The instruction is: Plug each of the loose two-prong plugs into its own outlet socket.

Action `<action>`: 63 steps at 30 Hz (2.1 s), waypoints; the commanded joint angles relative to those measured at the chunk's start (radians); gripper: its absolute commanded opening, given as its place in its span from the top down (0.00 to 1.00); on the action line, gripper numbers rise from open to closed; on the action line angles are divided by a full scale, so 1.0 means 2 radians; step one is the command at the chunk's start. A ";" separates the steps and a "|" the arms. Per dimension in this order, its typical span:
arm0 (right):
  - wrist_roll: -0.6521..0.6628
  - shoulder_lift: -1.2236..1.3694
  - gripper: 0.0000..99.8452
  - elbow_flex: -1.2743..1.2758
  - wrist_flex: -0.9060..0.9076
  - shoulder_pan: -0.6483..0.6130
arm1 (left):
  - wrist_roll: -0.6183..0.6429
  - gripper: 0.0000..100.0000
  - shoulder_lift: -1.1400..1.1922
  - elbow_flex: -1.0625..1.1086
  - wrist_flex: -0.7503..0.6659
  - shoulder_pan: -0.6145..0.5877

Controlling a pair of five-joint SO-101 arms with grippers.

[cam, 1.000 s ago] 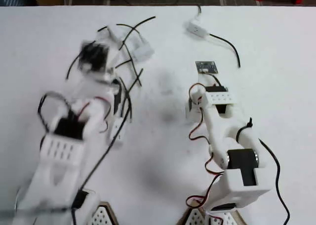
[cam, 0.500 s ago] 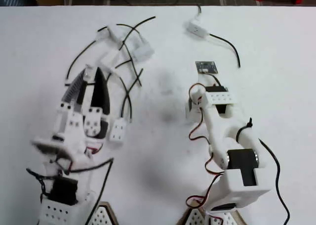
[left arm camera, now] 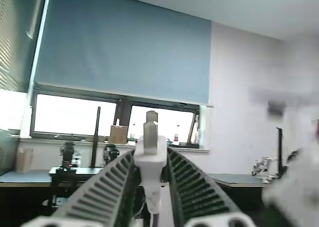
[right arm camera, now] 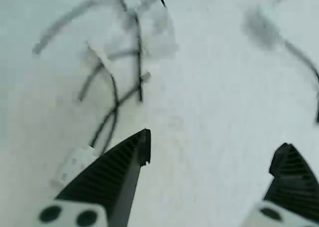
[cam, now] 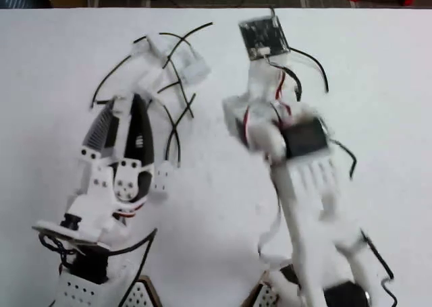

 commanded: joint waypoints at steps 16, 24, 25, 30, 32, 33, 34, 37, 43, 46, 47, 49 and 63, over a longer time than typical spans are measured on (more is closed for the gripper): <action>0.183 -0.198 0.98 -0.081 0.028 -0.359 | 0.002 0.98 -0.006 0.002 0.066 0.055; 0.231 -0.175 0.98 0.054 -0.122 -0.355 | 0.002 0.98 -0.006 -0.007 0.069 0.050; 0.244 -0.175 0.98 0.060 -0.132 -0.353 | 0.002 0.98 -0.006 -0.006 0.069 0.049; 0.292 -0.172 0.98 0.066 -0.161 -0.303 | 0.002 0.98 -0.007 -0.009 0.069 0.036; 0.312 -0.171 0.98 0.071 -0.185 -0.267 | 0.002 0.98 -0.008 -0.008 0.069 0.037; 0.320 -0.171 0.98 0.083 -0.204 -0.251 | 0.002 0.98 -0.008 -0.008 0.069 0.040; 0.328 -0.171 0.98 0.098 -0.227 -0.237 | 0.002 0.98 -0.008 -0.008 0.069 0.040; 0.340 -0.171 0.98 0.150 -0.299 -0.204 | 0.002 0.98 -0.008 -0.008 0.069 0.040; 0.340 -0.171 0.98 0.221 -0.430 -0.138 | 0.002 0.98 -0.008 -0.008 0.069 0.041; 0.340 -0.165 0.98 0.228 -0.480 -0.107 | 0.002 0.98 -0.008 -0.008 0.069 0.040; 0.341 -0.158 0.98 0.222 -0.492 -0.096 | 0.002 0.98 -0.008 -0.008 0.069 0.040; 0.341 -0.133 0.98 0.196 -0.508 -0.073 | 0.002 0.98 -0.008 -0.008 0.069 0.038; 0.338 -0.090 0.98 -0.073 -0.175 -0.263 | 0.002 0.98 -0.008 -0.005 0.069 0.037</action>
